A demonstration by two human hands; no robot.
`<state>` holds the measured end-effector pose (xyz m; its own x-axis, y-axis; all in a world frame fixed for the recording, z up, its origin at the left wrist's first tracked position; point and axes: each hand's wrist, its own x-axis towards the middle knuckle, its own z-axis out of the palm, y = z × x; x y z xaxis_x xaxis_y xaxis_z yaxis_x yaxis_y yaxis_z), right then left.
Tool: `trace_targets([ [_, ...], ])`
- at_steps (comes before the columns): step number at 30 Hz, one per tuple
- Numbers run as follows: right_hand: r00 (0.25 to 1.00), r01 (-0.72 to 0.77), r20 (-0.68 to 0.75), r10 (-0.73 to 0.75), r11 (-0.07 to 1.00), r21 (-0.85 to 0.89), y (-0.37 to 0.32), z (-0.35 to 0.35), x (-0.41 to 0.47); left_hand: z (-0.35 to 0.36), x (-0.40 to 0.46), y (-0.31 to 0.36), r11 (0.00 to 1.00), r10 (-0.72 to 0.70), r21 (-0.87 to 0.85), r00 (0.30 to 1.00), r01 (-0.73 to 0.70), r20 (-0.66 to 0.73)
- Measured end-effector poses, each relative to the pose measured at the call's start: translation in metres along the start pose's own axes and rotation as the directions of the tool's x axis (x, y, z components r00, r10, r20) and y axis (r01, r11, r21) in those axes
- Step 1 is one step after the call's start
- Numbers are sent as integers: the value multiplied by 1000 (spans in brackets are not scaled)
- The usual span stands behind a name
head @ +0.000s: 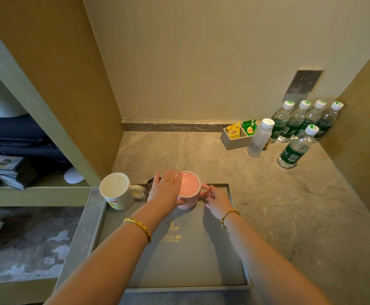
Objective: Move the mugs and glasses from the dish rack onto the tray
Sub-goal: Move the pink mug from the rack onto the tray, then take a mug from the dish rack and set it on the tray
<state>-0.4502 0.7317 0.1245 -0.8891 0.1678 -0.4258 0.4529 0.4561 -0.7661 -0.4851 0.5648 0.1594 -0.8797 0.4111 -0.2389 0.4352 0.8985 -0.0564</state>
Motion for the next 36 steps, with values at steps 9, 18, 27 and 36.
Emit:
trace_targets([
  [9,889,200,-396,-230,973,-114,-30,15,-31,-16,-25,8,971,-43,-241,974,-12,-222],
  [18,710,667,-87,-699,706,-239,-104,124,-82,-6,-123,-73,678,-547,-720,756,148,-360],
  [27,590,806,300,-749,566,-172,-137,296,-155,80,-287,-186,545,-776,-707,591,451,-221],
  [36,522,841,532,-667,508,-189,-131,457,-243,182,-455,-262,349,-881,-685,472,640,-8],
])
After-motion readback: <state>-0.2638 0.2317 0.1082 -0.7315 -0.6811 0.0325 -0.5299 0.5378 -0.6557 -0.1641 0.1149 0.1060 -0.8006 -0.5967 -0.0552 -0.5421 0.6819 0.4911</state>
